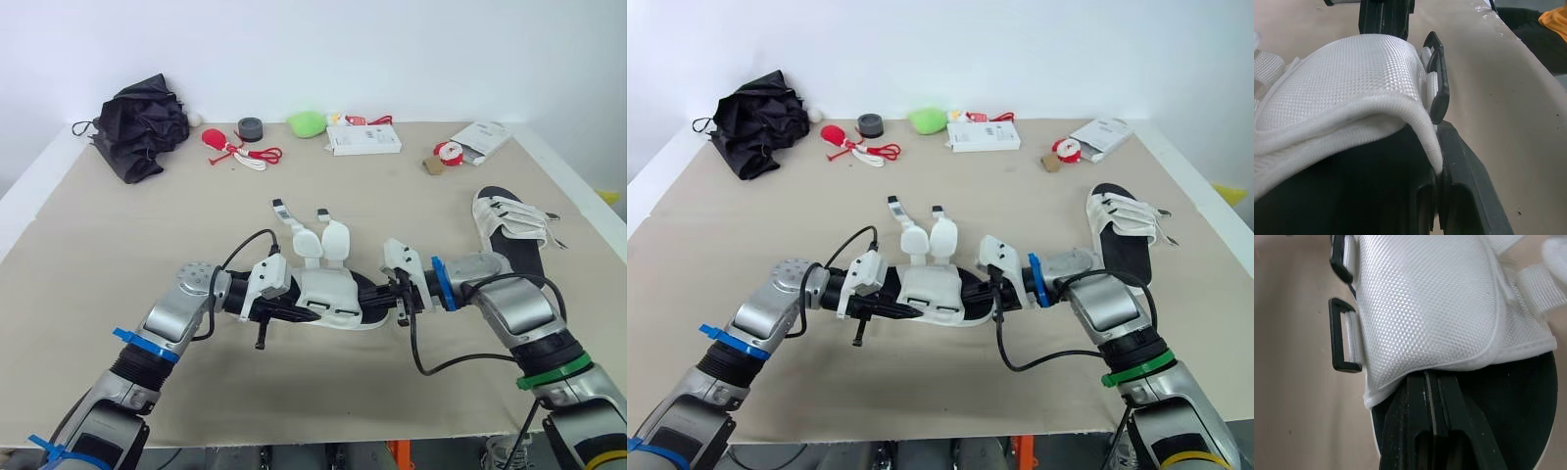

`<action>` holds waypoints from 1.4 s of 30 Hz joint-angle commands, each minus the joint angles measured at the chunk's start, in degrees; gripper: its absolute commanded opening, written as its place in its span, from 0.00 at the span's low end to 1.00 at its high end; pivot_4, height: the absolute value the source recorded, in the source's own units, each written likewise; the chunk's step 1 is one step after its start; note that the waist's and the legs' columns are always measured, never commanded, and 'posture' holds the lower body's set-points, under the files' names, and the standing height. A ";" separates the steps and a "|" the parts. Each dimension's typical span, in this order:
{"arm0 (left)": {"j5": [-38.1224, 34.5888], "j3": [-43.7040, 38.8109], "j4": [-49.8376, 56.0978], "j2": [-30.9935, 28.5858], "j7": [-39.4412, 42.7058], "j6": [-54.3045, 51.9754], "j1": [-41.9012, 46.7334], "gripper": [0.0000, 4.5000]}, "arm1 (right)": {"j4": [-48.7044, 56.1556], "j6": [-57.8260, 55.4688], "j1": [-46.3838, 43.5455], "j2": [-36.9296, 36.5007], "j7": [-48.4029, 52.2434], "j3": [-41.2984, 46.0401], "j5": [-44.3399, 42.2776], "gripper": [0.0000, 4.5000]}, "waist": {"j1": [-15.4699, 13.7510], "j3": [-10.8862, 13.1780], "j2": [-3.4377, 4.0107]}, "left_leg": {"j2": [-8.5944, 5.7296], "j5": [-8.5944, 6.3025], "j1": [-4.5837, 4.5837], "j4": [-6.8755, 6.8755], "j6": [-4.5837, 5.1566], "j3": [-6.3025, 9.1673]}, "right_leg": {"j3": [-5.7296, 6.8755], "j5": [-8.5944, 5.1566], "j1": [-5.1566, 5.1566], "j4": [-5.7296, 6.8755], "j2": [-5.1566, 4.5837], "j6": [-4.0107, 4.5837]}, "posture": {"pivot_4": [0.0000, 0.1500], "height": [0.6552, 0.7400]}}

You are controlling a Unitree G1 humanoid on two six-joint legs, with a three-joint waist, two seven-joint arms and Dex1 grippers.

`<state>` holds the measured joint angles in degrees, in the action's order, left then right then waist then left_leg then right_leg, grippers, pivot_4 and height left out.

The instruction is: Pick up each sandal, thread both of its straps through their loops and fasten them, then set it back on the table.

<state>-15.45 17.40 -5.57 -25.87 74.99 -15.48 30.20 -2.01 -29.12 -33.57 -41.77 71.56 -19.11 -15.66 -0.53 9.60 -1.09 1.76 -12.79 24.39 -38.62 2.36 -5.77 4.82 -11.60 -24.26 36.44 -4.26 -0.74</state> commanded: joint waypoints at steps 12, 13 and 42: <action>-7.88 -6.20 2.73 -1.44 0.70 -6.87 1.39 0.26 | -6.54 0.84 -0.46 0.77 3.34 -5.11 6.45 0.00 | 0.09 -0.44 -0.07 | 0.09 0.02 -0.14 0.01 -0.04 -0.03 | -0.02 -0.03 0.06 0.07 -0.02 0.11 | 1.00 1.00; -8.59 -6.40 3.53 -2.19 1.27 -8.14 1.40 0.34 | -6.77 0.97 -0.57 0.83 3.43 -5.08 6.52 0.00 | 0.08 -0.44 -0.07 | 0.09 0.02 -0.14 0.01 -0.05 0.00 | 0.01 -0.04 0.06 0.09 -0.01 0.12 | 1.00 1.00; -27.58 -43.05 -48.74 5.98 -41.01 -47.30 27.76 0.98 | -6.73 0.52 -1.02 4.98 2.25 -3.11 6.69 0.00 | 0.57 -0.70 -0.85 | 0.30 0.57 -0.32 0.19 -0.70 0.44 | 0.24 -0.13 0.08 0.55 -0.03 0.32 | 1.00 1.00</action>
<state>-43.66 -23.79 -52.58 -19.50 35.37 -63.71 57.12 -7.50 -26.96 -36.50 -36.74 74.29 -19.77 -11.29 0.04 8.91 -1.94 2.08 -12.21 24.05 -38.42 1.63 -5.34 5.08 -11.74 -24.19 37.00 -4.28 -0.38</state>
